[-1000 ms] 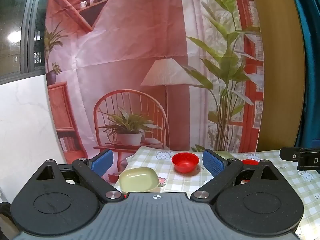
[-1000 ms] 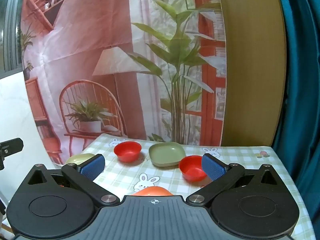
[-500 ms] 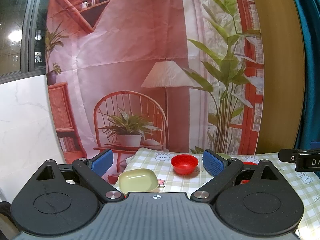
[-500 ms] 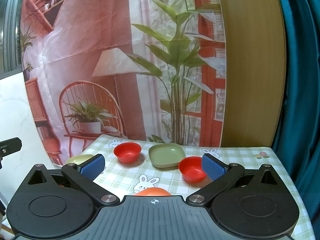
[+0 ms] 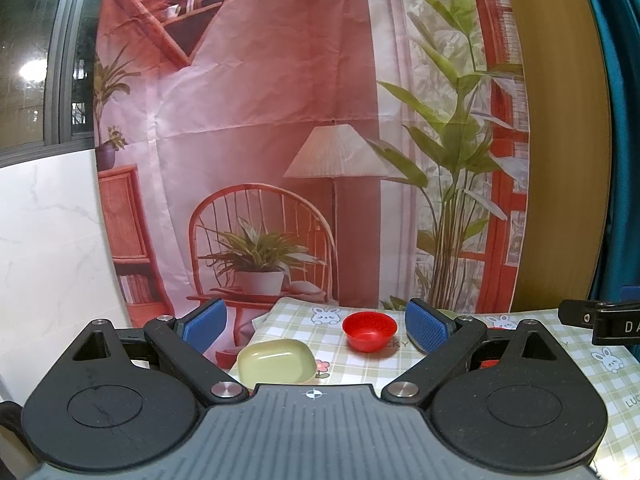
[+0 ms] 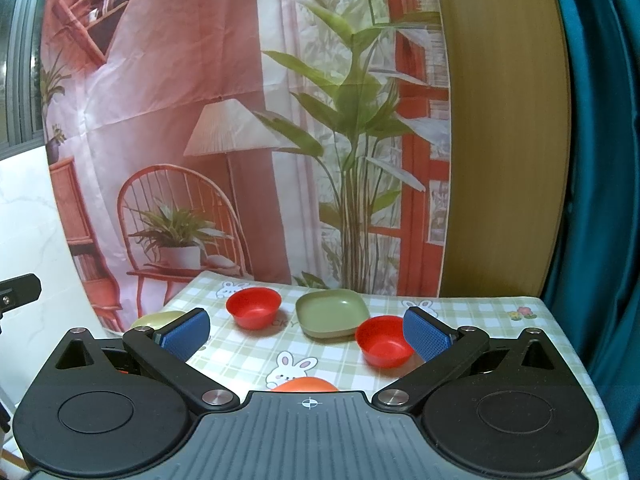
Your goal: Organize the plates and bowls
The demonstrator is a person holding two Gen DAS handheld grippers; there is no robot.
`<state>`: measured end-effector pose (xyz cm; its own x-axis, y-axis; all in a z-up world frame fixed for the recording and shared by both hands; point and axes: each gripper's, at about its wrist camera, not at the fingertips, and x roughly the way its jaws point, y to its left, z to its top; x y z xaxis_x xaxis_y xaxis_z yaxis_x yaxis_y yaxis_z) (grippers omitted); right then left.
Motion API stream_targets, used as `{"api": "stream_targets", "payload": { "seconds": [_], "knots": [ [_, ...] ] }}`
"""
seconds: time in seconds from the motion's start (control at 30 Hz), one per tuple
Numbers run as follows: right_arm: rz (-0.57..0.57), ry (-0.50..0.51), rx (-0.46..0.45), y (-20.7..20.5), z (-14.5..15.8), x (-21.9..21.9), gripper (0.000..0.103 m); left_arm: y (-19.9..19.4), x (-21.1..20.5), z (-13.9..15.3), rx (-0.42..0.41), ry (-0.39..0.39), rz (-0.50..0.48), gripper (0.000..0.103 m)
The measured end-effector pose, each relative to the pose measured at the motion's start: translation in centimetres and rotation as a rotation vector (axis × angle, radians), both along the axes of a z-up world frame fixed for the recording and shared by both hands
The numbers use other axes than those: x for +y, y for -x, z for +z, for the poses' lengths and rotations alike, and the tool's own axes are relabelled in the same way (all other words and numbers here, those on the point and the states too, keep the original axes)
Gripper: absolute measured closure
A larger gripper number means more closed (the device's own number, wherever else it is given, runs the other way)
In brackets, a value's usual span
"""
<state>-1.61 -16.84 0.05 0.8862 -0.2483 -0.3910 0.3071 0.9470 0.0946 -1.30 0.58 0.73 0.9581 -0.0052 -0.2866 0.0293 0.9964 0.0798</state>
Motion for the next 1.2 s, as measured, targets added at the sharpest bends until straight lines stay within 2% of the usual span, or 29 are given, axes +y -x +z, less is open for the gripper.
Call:
{"api": "stream_targets", "payload": {
  "seconds": [1.2],
  "knots": [
    [-0.005,-0.004,-0.003,0.13,-0.18,0.11,0.0,0.27,-0.17,0.14,-0.001,-0.001,0.0,0.006]
  ]
}}
